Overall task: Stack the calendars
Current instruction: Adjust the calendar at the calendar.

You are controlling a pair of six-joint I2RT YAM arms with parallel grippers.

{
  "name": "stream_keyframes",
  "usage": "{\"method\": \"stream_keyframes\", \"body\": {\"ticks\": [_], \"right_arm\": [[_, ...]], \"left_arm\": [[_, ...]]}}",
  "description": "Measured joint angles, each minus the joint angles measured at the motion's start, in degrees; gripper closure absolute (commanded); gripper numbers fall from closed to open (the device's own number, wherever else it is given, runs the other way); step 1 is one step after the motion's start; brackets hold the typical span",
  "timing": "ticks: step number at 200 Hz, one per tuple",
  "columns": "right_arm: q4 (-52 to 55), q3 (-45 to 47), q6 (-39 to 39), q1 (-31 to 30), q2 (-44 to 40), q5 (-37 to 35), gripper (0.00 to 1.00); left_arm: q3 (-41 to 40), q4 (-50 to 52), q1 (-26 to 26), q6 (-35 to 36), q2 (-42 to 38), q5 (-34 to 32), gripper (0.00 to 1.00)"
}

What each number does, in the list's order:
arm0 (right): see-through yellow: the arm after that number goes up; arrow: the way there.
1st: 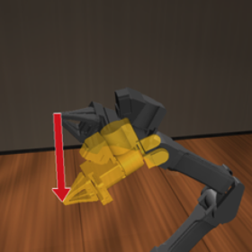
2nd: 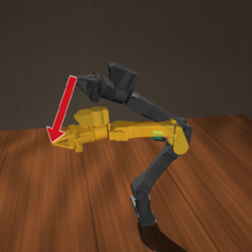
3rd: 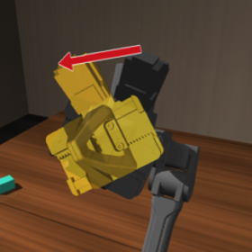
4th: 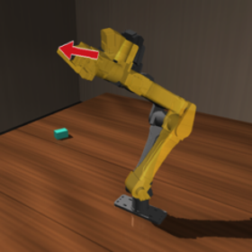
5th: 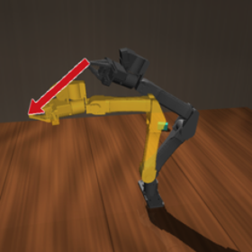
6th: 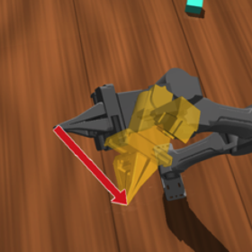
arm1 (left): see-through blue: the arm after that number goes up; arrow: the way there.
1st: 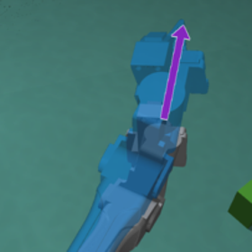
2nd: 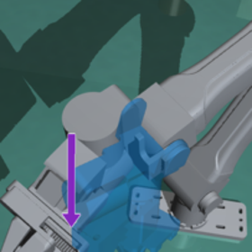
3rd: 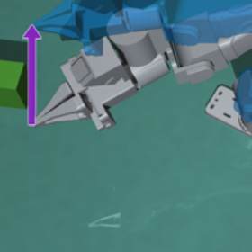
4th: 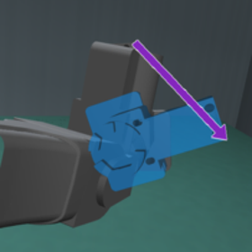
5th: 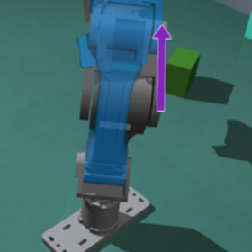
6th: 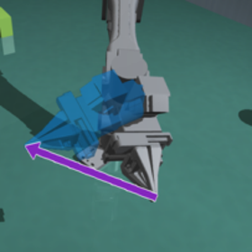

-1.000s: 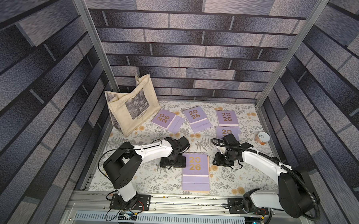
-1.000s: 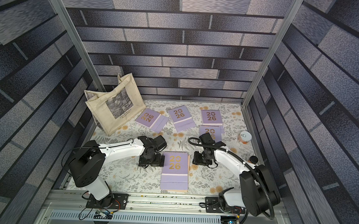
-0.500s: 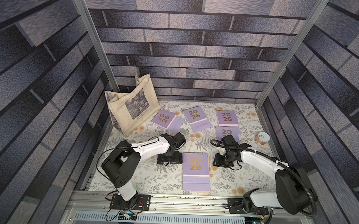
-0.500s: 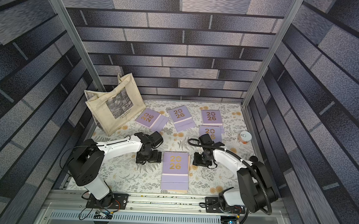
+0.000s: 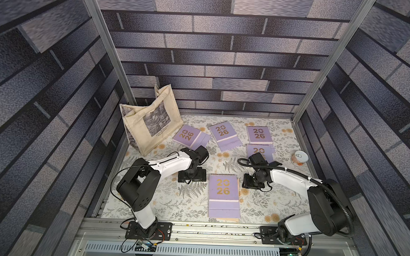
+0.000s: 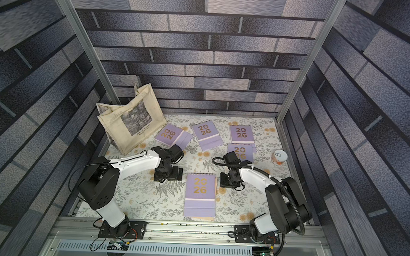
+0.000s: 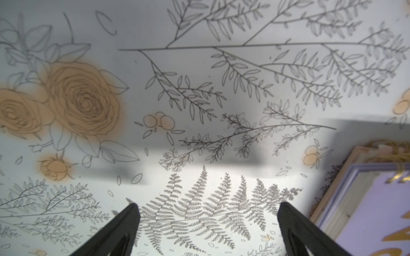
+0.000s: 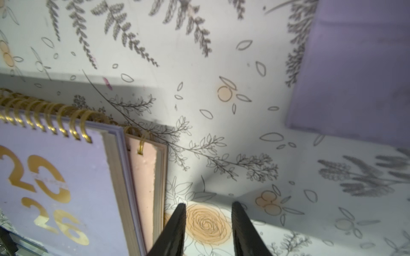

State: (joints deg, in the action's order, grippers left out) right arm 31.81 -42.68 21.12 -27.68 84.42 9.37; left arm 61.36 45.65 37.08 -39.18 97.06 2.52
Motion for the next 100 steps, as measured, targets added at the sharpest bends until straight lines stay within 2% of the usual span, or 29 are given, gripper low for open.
{"method": "stream_keyframes", "body": {"ticks": [100], "right_arm": [[-0.59, -6.01, 2.47, -5.07, 5.97, -4.48, 0.64]], "left_arm": [[0.04, -1.9, 0.44, 0.2, 2.54, 1.29, 0.01]]}}
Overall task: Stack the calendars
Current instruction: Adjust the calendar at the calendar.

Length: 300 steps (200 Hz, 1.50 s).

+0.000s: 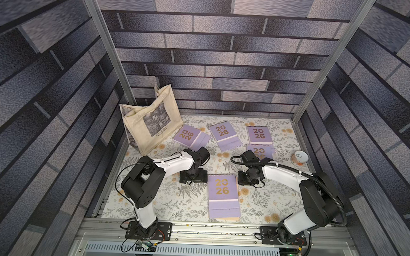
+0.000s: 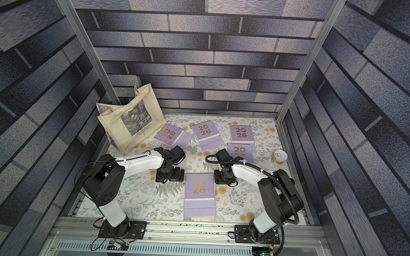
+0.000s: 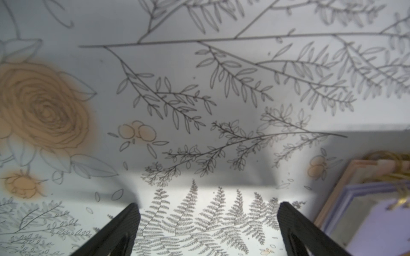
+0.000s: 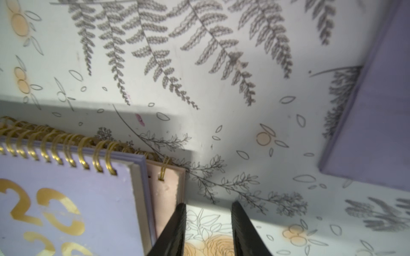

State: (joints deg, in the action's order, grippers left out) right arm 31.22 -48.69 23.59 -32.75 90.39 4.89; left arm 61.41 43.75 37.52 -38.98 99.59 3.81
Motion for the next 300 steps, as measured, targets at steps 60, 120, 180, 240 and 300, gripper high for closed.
{"method": "stream_keyframes", "body": {"ticks": [60, 120, 180, 240, 300], "right_arm": [[0.02, -2.16, -0.02, -0.02, 2.01, 0.02, 0.62], [-0.02, -2.6, 0.0, -0.37, 2.45, -0.31, 0.62], [-0.02, -2.6, 0.0, -0.39, 2.47, -0.35, 0.62], [1.01, -3.3, -0.74, -0.57, 2.38, -3.19, 0.4], [8.04, -10.21, -4.48, 1.99, -3.34, -8.61, 0.31]], "left_arm": [[1.16, -1.27, 0.0, 0.02, 1.38, 0.87, 0.0], [3.41, -1.27, 0.28, 0.02, 3.06, 0.94, 0.01], [3.91, -1.36, 0.33, 0.0, 3.45, 1.14, 0.01], [3.91, -0.94, -1.07, 0.07, 2.93, 1.03, 0.0], [5.84, -0.55, -13.53, 2.21, -11.3, 3.76, 0.0]]}}
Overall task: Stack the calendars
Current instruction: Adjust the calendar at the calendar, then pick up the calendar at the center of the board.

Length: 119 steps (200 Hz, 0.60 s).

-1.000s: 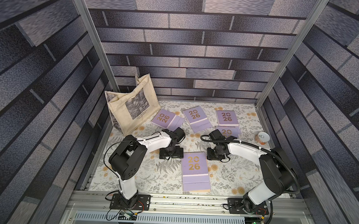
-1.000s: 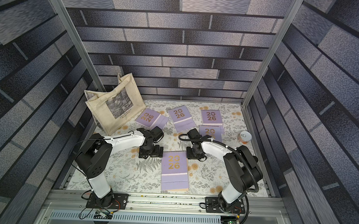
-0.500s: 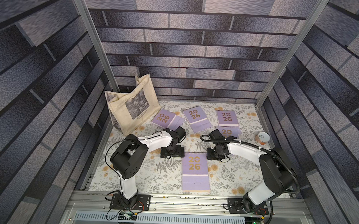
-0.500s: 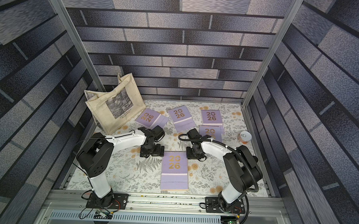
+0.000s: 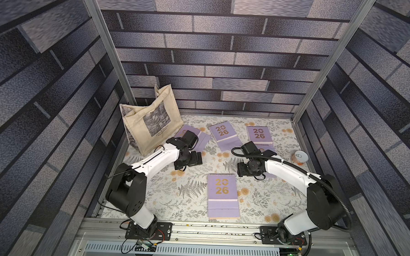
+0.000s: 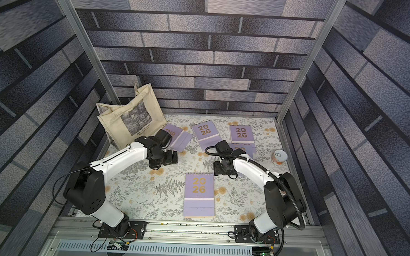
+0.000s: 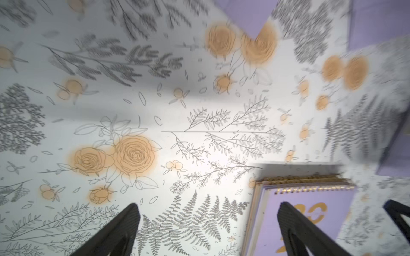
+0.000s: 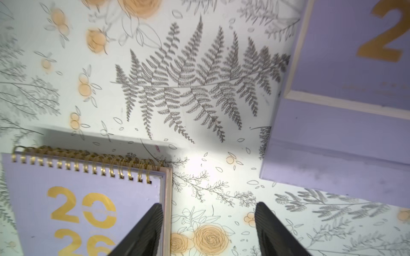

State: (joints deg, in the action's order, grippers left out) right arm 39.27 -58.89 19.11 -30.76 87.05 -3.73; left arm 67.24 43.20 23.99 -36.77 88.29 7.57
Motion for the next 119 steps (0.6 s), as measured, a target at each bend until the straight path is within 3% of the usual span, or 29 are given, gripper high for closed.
{"method": "stream_keyframes", "body": {"ticks": [31, 59, 88, 119], "right_arm": [[1.64, -6.97, -2.78, 3.58, -1.44, -0.28, 0.27], [2.08, -15.15, -4.63, 5.53, -0.52, 0.63, 0.2], [1.92, -25.31, -6.19, 6.08, 4.68, 3.1, 0.2], [1.14, -38.56, -7.67, 6.05, 15.61, 7.98, 0.19]], "left_arm": [[-1.95, -8.5, -12.63, -1.2, -8.66, 8.44, 0.0], [-4.81, -17.59, -21.88, -4.13, -9.46, 13.77, 0.0], [-6.95, -26.18, -25.53, -8.61, -7.28, 16.28, 0.0], [-8.74, -34.93, -26.25, -13.46, -3.39, 16.04, 0.0]]}}
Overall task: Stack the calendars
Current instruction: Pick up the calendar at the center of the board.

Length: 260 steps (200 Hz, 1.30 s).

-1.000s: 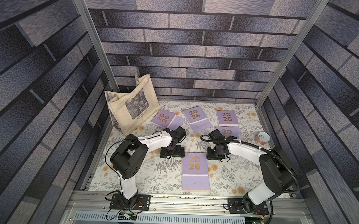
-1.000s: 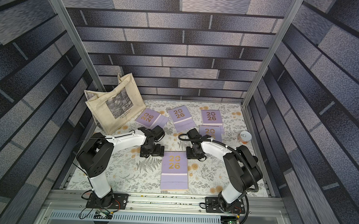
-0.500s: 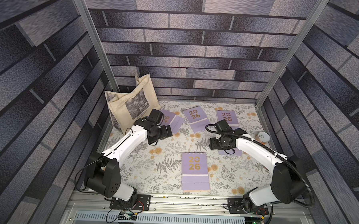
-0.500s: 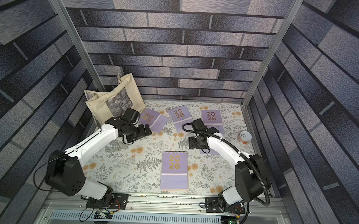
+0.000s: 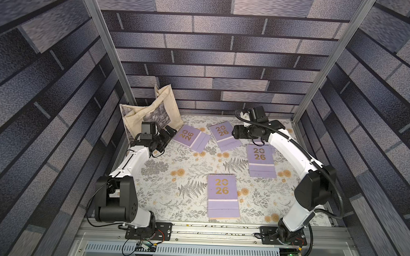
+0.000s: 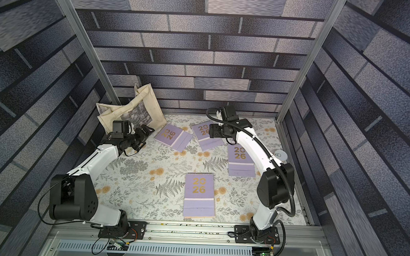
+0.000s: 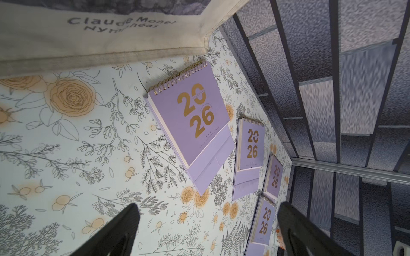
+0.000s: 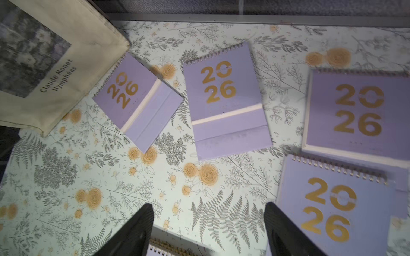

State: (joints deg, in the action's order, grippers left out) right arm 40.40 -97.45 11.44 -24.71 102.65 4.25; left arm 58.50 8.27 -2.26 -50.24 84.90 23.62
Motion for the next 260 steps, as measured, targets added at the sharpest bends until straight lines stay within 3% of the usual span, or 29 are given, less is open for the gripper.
{"method": "stream_keyframes", "body": {"ticks": [74, 136, 191, 260], "right_arm": [[-7.52, -27.96, 5.22, 0.0, 29.31, 17.44, 0.2], [-15.21, -49.57, 11.72, -0.04, 50.12, 23.91, 0.2], [-18.88, -51.23, 16.65, -2.12, 56.39, 21.66, 0.2], [-19.91, -51.23, 18.18, -6.97, 57.31, 19.08, 0.2]], "left_arm": [[-0.02, -13.51, 1.6, -7.3, 13.9, -1.84, 0.0], [1.88, -16.24, 5.62, -8.63, 20.63, -4.85, 0.0], [1.99, -18.62, 6.29, -9.4, 22.86, -7.37, 0.0], [1.99, -18.75, 6.29, -9.42, 23.21, -7.61, 0.0]]}}
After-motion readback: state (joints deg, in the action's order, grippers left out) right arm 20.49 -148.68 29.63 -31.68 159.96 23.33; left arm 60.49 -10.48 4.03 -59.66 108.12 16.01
